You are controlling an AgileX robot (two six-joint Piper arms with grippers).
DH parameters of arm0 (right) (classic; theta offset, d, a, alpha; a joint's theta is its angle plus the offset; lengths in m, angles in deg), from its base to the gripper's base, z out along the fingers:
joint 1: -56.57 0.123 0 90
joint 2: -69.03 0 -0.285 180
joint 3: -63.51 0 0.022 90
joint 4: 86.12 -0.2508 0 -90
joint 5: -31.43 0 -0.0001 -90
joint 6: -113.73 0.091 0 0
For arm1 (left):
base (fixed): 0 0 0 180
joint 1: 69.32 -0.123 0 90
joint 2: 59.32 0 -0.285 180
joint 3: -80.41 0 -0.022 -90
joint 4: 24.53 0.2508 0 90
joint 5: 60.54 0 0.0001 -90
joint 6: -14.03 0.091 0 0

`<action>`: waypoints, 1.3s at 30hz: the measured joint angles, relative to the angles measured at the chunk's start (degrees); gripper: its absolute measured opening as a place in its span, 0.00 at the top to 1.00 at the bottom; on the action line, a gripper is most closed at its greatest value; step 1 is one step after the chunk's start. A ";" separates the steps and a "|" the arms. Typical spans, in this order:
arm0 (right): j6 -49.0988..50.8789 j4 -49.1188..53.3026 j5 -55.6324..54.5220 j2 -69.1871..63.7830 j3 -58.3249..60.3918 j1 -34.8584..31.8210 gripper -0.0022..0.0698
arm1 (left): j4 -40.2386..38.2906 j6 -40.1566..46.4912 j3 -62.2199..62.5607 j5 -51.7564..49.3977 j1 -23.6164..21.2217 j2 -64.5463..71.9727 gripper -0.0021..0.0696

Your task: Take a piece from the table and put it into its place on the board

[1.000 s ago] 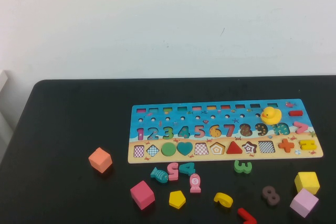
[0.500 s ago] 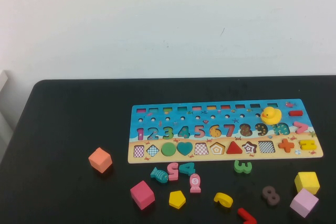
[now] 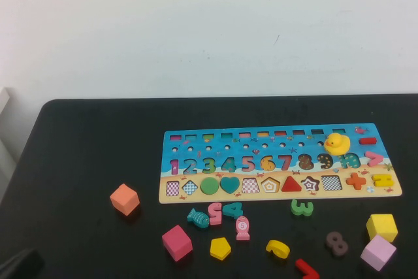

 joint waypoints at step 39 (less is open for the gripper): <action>0.00 0.00 0.00 0.00 0.00 0.00 0.94 | 58.72 -8.02 51.03 -17.64 35.05 76.66 0.97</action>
